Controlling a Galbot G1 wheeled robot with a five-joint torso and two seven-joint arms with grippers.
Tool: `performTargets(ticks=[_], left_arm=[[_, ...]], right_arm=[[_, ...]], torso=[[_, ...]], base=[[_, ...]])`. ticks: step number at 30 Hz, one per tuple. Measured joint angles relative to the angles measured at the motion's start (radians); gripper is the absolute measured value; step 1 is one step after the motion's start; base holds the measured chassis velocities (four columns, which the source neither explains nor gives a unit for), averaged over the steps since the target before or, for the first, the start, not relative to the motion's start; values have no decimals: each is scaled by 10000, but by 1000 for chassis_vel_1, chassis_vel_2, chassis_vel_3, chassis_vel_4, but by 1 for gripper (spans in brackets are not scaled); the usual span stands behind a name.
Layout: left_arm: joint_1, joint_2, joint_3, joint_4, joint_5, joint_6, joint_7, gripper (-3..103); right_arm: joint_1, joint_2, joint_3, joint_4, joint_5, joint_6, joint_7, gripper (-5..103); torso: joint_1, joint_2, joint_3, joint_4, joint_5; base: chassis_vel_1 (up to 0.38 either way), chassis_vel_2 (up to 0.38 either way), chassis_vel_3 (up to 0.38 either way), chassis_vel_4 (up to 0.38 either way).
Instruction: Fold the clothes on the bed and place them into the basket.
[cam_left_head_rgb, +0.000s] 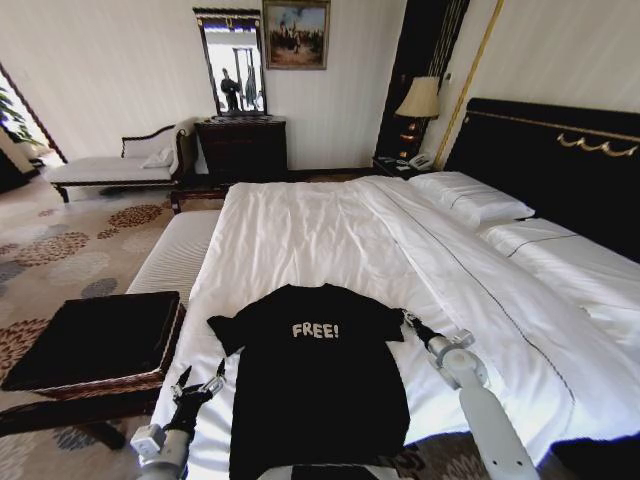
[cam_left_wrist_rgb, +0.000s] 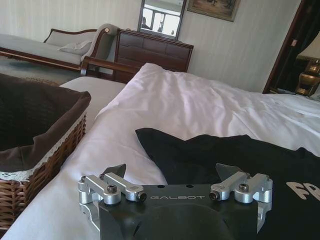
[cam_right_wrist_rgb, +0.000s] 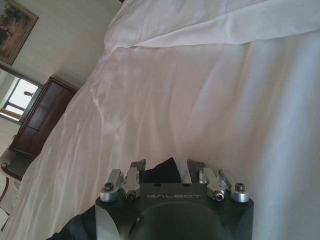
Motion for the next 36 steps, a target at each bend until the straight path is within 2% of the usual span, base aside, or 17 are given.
performTargets(ticks=[8, 9, 10, 12, 23, 25, 26, 29, 30, 32, 36], left_arm=[[43, -47, -29, -3, 5, -5, 18, 100], [43, -50, -16, -3, 10, -7, 20, 100], [37, -52, -27, 0, 16, -12, 22, 100], [50, -54, -73, 5, 13, -20, 25, 100], [25, -62, -137, 44, -139, 18, 4, 100], [13, -62, -90, 12, 0, 43, -10, 100], [13, -62, -90, 12, 0, 43, -10, 100], [26, -63, -42, -114, 108, 60, -32, 100], [26, -63, -42, -114, 108, 60, -32, 100], [29, -72, -37, -128, 167, 60, -42, 100], [29, -78, -36, -168, 257, 49, -60, 100]], right_arm=[[-258, 36, 167, 94, 58, -5, -42, 49], [-281, 56, 143, 98, 36, -17, -57, 47], [-226, 113, 11, 64, -66, -38, -91, 38], [-101, 124, -129, -10, -177, -58, -98, 35], [316, 41, -459, -391, -348, -85, -169, 33], [306, -8, -489, -373, -321, -109, -202, 27], [306, -8, -489, -373, -321, -109, -202, 27], [259, 20, -519, -323, -321, -114, -215, 10], [259, 20, -519, -323, -321, -114, -215, 10], [250, 50, -544, -294, -346, -116, -215, 2], [247, 53, -581, -239, -358, -116, -214, 1]], torso=[[-2, 0, 0, -3, 0], [-2, 0, 0, -3, 0], [-1, 0, 0, -3, 0], [-1, 0, 0, -1, -1], [0, -1, 1, -1, 0], [-1, 0, 0, -2, 0], [-1, 0, 0, -2, 0], [-1, 0, 0, -2, 0], [-1, 0, 0, -2, 0], [0, 0, 1, -2, 1], [0, 0, 0, -2, 0]], base=[[0, 0, 0, 0], [0, 0, 0, 0], [0, 0, 0, 0], [0, 0, 0, 0], [0, 0, 0, 0], [0, 0, 0, 0], [0, 0, 0, 0], [0, 0, 0, 0], [0, 0, 0, 0], [0, 0, 0, 0], [0, 0, 0, 0]])
